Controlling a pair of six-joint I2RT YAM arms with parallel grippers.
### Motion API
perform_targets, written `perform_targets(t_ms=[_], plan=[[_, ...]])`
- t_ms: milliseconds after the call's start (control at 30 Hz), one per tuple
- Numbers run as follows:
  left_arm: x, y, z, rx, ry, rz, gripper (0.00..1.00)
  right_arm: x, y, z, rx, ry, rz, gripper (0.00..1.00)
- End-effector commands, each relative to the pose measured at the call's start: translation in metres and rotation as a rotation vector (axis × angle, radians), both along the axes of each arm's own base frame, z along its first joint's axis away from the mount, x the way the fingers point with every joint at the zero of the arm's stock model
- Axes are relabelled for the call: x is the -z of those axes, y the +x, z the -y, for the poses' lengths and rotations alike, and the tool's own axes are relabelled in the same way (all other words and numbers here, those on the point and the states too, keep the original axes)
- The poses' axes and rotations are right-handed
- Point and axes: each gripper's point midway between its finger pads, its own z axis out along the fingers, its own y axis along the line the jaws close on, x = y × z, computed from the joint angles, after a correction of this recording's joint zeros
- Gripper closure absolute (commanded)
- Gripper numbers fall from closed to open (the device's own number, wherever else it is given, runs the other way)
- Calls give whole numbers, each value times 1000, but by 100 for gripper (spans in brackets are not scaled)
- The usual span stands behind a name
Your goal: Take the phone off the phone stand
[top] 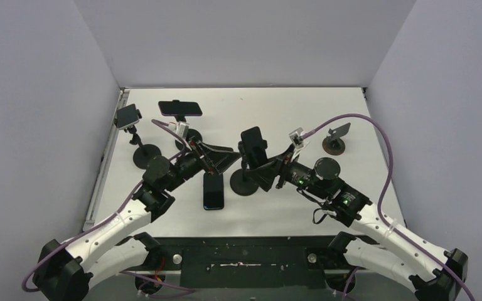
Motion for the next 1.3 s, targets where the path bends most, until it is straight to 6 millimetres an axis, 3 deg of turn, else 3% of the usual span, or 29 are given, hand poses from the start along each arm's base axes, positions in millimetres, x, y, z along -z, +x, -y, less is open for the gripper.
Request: perform_targets(t_ms=[0,167,233,367,567,1000,1267], plan=[[-40,1,-19,-88,6,75,22,-54,-7,7,7,8,141,100],[-53,3,-28,-142,92,42,19,-44,-10,1,70,-191,153,100],[-55,3,-29,-152,120,12,19,-48,-15,-6,85,-224,177,100],[-66,-6,-32,-140,112,-15,19,-53,-17,-15,132,-231,202,100],[-85,-23,-53,-178,54,8,19,-54,-15,-29,181,-236,216,100],[-78,-38,-72,-207,70,14,19,-63,-14,-49,209,-198,233,100],[-73,-43,-55,-114,69,19,25,-63,-19,-62,175,-198,233,100]])
